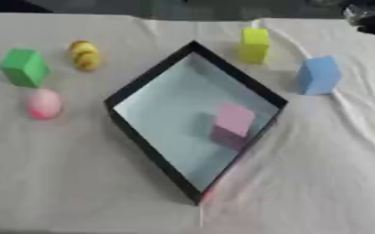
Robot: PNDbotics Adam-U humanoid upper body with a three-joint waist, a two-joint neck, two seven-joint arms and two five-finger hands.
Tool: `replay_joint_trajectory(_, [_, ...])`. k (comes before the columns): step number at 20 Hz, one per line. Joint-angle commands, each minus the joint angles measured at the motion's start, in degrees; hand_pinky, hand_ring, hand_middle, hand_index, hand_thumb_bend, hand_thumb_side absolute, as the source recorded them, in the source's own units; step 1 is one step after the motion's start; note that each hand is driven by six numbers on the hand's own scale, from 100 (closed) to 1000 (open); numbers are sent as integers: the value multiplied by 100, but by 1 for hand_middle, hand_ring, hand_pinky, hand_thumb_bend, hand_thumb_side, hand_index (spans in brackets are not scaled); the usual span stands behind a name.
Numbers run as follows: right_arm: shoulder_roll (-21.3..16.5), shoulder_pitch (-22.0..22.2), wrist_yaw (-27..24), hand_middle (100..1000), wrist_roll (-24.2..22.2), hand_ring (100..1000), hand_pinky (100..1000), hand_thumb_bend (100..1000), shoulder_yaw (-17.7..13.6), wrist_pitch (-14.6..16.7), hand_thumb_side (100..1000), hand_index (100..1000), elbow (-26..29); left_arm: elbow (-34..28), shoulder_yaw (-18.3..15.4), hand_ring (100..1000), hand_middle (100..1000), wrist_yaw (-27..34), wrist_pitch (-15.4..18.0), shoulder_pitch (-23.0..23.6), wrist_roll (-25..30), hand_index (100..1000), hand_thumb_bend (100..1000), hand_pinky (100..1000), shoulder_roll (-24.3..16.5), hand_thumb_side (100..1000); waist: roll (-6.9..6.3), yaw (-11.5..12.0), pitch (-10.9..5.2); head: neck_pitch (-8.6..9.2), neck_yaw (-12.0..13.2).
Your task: Pick up objects on the table and place them in the box.
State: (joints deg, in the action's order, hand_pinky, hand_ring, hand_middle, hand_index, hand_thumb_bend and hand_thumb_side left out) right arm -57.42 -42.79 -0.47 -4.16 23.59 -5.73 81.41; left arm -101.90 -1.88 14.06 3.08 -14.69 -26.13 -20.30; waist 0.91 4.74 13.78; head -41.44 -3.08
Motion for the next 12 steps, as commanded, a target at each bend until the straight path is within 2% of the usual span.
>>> replay_joint_trajectory(1, [-270, -249, 333, 885, -315, 914, 909, 276, 305, 304, 465, 900, -343, -56, -7, 780, 759, -45, -2, -48, 17, 824, 181, 815, -165, 751, 72, -7, -149, 70, 2])
replay_joint_trajectory(6, [-222, -392, 776, 887, -758, 920, 916, 389, 549, 737, 368, 913, -761, -53, -9, 780, 759, -46, -8, -48, 10, 823, 179, 815, -176, 752, 84, -21, -145, 82, 27])
replay_joint_trajectory(7, [-213, -400, 868, 881, -849, 924, 923, 424, 548, 827, 283, 921, -815, -52, -7, 780, 759, -46, -10, -47, 11, 823, 178, 815, -178, 753, 84, -25, -143, 80, 31])
replay_joint_trajectory(9, [-187, -416, 1054, 871, -1035, 931, 935, 458, 526, 1012, 204, 929, -933, -50, -8, 780, 759, -48, -15, -45, 12, 823, 176, 815, -180, 753, 81, -31, -141, 72, 34])
replay_joint_trajectory(12, [-142, -467, 1335, 863, -1316, 929, 938, 443, 455, 1293, 147, 915, -1101, -51, -11, 781, 759, -50, -20, -40, 9, 822, 175, 816, -183, 751, 76, -44, -139, 65, 29])
